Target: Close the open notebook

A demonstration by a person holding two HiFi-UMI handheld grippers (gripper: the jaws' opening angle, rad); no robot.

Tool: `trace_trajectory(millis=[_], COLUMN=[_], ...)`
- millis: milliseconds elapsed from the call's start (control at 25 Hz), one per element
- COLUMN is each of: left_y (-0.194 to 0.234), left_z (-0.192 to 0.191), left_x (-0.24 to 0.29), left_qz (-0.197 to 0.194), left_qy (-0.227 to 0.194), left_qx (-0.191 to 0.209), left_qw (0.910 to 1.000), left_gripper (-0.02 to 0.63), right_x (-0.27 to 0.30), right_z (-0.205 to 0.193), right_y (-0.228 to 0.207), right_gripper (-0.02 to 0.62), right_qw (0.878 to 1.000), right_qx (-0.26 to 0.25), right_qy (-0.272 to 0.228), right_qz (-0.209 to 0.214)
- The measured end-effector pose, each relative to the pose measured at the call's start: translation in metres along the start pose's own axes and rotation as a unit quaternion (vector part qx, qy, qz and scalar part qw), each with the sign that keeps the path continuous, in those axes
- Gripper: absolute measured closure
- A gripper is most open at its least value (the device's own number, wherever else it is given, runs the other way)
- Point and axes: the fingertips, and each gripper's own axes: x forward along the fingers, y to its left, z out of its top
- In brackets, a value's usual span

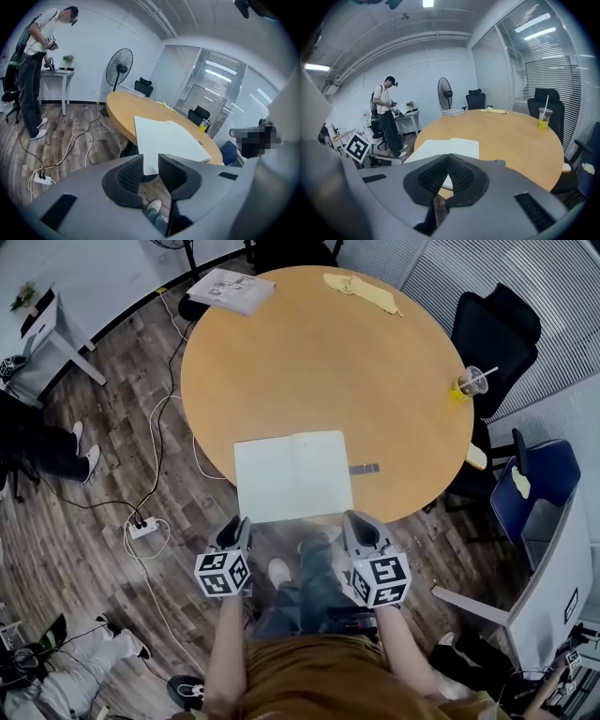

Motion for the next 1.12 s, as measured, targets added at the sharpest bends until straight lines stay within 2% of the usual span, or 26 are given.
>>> trace_trajectory(millis=[160,400,640,880,1120], left_y=[0.006,0.011,0.008,0.008,0.014], left_z=[-0.005,-0.010,-0.010,-0.014,-0.019], left_x=[0.005,0.014,0.021,0.027,0.029], left_qz=[0.002,-0.006,-0.018,-0.035,-0.041], left_qy=[0.008,-0.001,-0.005,-0.012,-0.017], left_qx=[-0.016,-0.085,-0.109,-0.175,-0.209], left_qw=[0.9998,0.9963,0.9938,0.9839,0.9769], left_gripper=[0.474,0.460,0.460,0.460,0.439], right_x=[0.005,0.008,0.012,0.016,0.018], right_z=[-0.001,-0.005,-0.005,-0.006,-0.006], right_y=[0.003,-0.003,-0.007,-0.007,-0.007], right_gripper=[0.584,0.584,0.584,0.584,0.584], right_qw=[1.000,1.000,1.000,1.000,1.000], right_qx=[-0.001,0.000,0.005,0.010,0.008], right_qy=[0.006,0.013,0.018,0.023,0.025], right_qz=[0.005,0.007,0.006,0.012,0.014])
